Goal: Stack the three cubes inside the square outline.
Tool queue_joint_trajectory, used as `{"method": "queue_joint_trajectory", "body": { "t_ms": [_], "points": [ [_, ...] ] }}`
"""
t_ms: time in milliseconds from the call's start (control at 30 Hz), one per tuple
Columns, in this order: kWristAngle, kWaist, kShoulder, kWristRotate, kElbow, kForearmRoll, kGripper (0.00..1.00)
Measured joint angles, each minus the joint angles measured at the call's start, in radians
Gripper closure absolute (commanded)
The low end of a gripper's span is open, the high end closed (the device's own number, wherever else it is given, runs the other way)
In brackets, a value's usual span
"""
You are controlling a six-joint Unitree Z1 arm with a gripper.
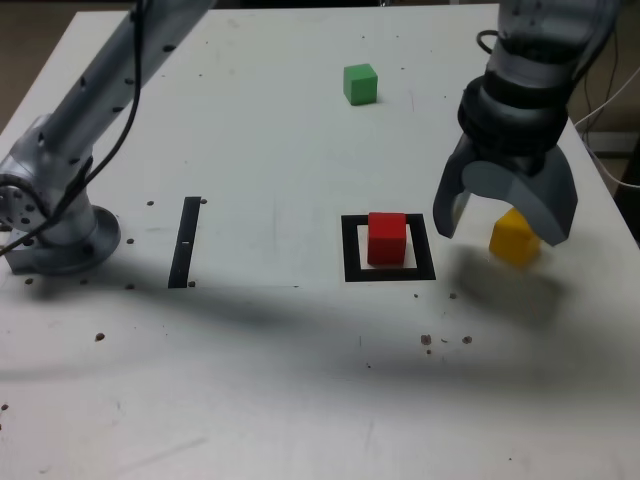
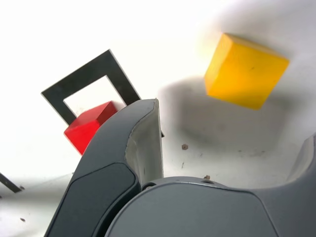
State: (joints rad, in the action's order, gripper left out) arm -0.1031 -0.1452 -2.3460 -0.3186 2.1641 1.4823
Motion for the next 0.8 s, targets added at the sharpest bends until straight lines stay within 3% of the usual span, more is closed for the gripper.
{"method": "queue_joint_trajectory", "body": {
  "t_ms": [300,600,800],
  "points": [
    [-0.014,0.006,-0.019,-0.079,0.032,0.003,0.00],
    [-0.043,0.007,-0.019,-0.343,0.032,-0.001,0.00],
    [-0.064,0.008,-0.022,-0.390,0.035,0.000,0.00]
  ]
}}
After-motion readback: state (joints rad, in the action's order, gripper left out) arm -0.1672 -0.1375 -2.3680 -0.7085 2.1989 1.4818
